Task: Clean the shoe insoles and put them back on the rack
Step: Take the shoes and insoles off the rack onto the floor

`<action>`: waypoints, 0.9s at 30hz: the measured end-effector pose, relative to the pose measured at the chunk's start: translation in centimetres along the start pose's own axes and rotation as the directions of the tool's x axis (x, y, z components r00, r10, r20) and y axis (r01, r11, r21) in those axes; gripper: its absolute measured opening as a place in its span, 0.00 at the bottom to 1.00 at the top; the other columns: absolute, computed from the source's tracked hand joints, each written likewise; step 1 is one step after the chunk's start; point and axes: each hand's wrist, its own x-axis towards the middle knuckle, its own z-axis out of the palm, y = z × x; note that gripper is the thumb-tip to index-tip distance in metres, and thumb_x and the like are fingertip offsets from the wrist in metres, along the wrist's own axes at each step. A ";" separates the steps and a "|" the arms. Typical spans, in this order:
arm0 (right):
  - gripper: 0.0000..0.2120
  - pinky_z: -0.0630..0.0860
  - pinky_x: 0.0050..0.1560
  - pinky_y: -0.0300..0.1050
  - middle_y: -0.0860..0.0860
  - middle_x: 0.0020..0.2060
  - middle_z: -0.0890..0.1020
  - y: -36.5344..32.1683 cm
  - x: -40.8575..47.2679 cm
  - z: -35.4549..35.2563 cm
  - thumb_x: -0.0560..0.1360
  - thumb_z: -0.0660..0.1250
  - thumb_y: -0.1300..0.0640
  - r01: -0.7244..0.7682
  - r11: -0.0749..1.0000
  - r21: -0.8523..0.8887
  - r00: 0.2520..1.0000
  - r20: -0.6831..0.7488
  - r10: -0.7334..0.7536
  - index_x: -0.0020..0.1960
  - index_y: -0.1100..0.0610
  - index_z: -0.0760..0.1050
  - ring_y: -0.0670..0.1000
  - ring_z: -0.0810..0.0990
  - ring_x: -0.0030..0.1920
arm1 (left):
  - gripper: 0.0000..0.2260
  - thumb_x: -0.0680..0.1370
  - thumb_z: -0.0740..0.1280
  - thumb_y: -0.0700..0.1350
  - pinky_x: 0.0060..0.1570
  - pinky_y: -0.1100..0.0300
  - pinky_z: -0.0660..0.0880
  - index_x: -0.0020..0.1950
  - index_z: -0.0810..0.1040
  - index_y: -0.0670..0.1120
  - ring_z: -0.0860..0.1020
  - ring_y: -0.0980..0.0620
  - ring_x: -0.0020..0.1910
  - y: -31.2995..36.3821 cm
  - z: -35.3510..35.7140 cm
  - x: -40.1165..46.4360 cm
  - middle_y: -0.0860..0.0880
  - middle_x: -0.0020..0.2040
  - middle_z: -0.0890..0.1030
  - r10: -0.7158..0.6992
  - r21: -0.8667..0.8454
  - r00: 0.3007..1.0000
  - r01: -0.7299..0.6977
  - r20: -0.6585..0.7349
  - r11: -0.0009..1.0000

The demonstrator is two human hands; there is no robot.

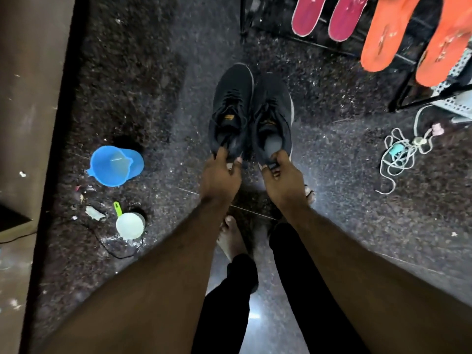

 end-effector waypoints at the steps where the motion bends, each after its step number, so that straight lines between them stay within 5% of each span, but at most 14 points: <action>1: 0.09 0.69 0.37 0.44 0.53 0.38 0.80 0.3 0.7 0.6 0.77 0.67 0.56 0.010 1.000 0.008 1.000 0.011 -0.010 0.53 0.57 0.70 0.53 0.78 0.38 | 0.15 0.81 0.65 0.52 0.46 0.49 0.75 0.61 0.73 0.43 0.78 0.37 0.51 -0.4 0.6 0.6 0.38 0.53 0.78 0.000 -0.003 1.000 0.000 0.001 1.000; 5: 0.10 0.76 0.40 0.53 0.51 0.40 0.79 2.1 2.9 3.6 0.78 0.66 0.55 -0.020 0.997 0.076 0.991 0.135 0.009 0.57 0.54 0.67 0.55 0.79 0.40 | 0.18 0.80 0.66 0.52 0.52 0.45 0.76 0.65 0.71 0.43 0.77 0.35 0.56 -2.5 3.2 3.1 0.37 0.57 0.77 -0.072 -0.018 0.997 0.073 0.035 0.997; 8: 0.19 0.78 0.53 0.61 0.51 0.51 0.81 2.7 3.2 5.8 0.77 0.66 0.51 -0.187 0.969 0.163 0.934 0.334 0.125 0.65 0.48 0.64 0.55 0.81 0.51 | 0.24 0.82 0.63 0.54 0.56 0.43 0.76 0.76 0.64 0.50 0.77 0.35 0.59 -3.2 4.3 3.9 0.37 0.61 0.77 -0.135 0.026 0.984 0.133 0.117 0.991; 10: 0.28 0.75 0.61 0.53 0.53 0.63 0.78 2.6 3.1 6.5 0.79 0.67 0.51 -0.269 0.951 0.150 0.884 0.430 0.182 0.74 0.47 0.58 0.56 0.78 0.62 | 0.23 0.83 0.60 0.53 0.53 0.43 0.77 0.78 0.62 0.54 0.78 0.35 0.57 -2.6 4.0 3.9 0.38 0.60 0.78 -0.163 0.099 0.983 0.155 0.081 0.983; 12: 0.32 0.70 0.55 0.40 0.55 0.68 0.74 2.2 3.3 6.2 0.81 0.64 0.57 -0.271 0.960 0.070 0.859 0.467 0.209 0.79 0.51 0.52 0.57 0.75 0.66 | 0.20 0.84 0.59 0.52 0.52 0.43 0.77 0.76 0.65 0.52 0.77 0.36 0.57 -1.3 3.3 3.8 0.38 0.60 0.78 -0.193 0.102 0.981 0.193 -0.011 0.976; 16: 0.25 0.73 0.58 0.50 0.57 0.65 0.77 0.2 3.4 2.5 0.80 0.64 0.56 -0.335 0.942 0.019 0.882 0.358 0.307 0.75 0.54 0.63 0.59 0.75 0.65 | 0.18 0.83 0.62 0.49 0.56 0.46 0.76 0.71 0.71 0.45 0.77 0.38 0.61 3.1 1.6 3.1 0.40 0.64 0.78 -0.177 -0.036 0.984 0.177 -0.003 0.984; 20: 0.19 0.76 0.57 0.53 0.56 0.57 0.80 -2.8 3.1 -4.8 0.78 0.65 0.56 -0.367 0.924 0.105 0.914 0.228 0.337 0.68 0.56 0.70 0.59 0.79 0.57 | 0.16 0.83 0.61 0.47 0.55 0.47 0.75 0.70 0.71 0.46 0.77 0.39 0.61 9.4 -1.1 1.4 0.42 0.65 0.77 -0.045 0.015 0.998 0.044 0.036 0.999; 23: 0.16 0.74 0.51 0.51 0.58 0.49 0.79 -5.7 2.9 -11.2 0.79 0.63 0.60 -0.316 0.939 0.134 0.944 0.140 0.297 0.65 0.63 0.72 0.60 0.79 0.52 | 0.16 0.84 0.60 0.46 0.51 0.46 0.76 0.71 0.71 0.46 0.78 0.40 0.57 15.7 -3.6 0.6 0.42 0.62 0.79 0.089 0.028 0.994 -0.091 0.059 0.995; 27: 0.15 0.75 0.47 0.50 0.56 0.43 0.80 -8.3 2.7 -19.7 0.77 0.66 0.61 -0.164 0.979 0.122 0.982 -0.075 0.174 0.63 0.60 0.73 0.59 0.81 0.47 | 0.14 0.83 0.60 0.46 0.50 0.50 0.75 0.68 0.74 0.51 0.79 0.42 0.56 25.1 -7.5 0.0 0.46 0.58 0.82 0.285 -0.039 0.958 -0.286 -0.027 0.957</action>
